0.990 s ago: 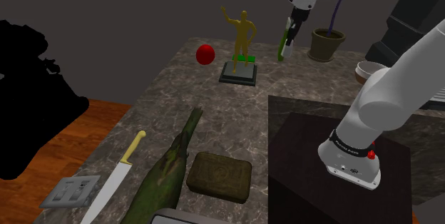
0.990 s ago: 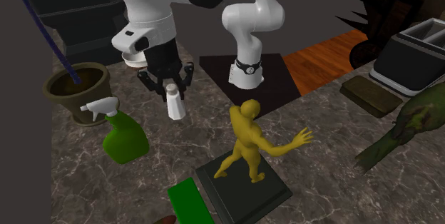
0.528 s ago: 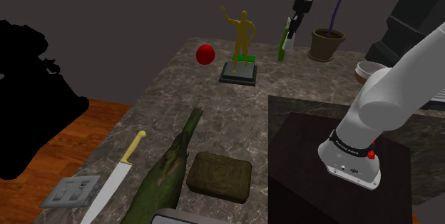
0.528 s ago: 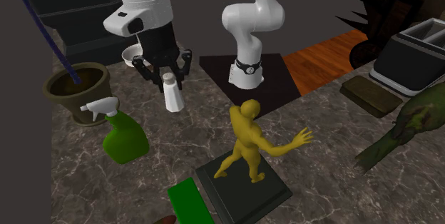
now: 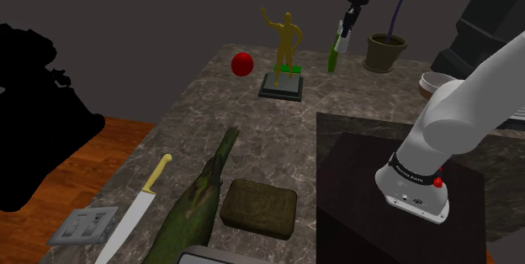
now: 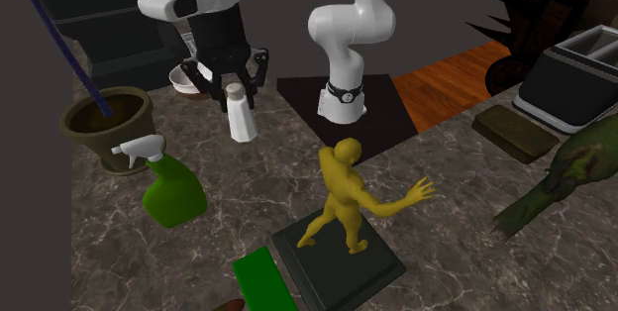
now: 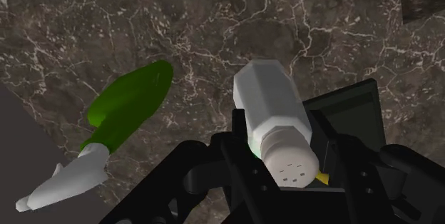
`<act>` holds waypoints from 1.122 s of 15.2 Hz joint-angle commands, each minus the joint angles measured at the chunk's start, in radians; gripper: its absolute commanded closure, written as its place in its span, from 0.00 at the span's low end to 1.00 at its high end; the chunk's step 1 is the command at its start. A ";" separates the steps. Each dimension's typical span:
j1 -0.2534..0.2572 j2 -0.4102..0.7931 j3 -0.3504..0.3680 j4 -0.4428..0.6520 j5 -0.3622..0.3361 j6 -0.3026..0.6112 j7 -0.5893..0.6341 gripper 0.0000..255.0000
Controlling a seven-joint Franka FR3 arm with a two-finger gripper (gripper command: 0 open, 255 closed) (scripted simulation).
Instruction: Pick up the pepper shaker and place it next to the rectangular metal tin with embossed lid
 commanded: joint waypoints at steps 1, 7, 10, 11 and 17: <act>0.005 -0.038 0.033 -0.034 -0.013 -0.001 0.046 1.00; 0.026 -0.166 0.161 -0.162 -0.030 0.000 0.212 1.00; 0.042 -0.215 0.224 -0.211 -0.022 -0.001 0.290 1.00; 0.048 -0.229 0.245 -0.225 -0.017 -0.001 0.316 1.00; 0.095 -0.289 0.370 -0.288 0.025 -0.001 0.467 1.00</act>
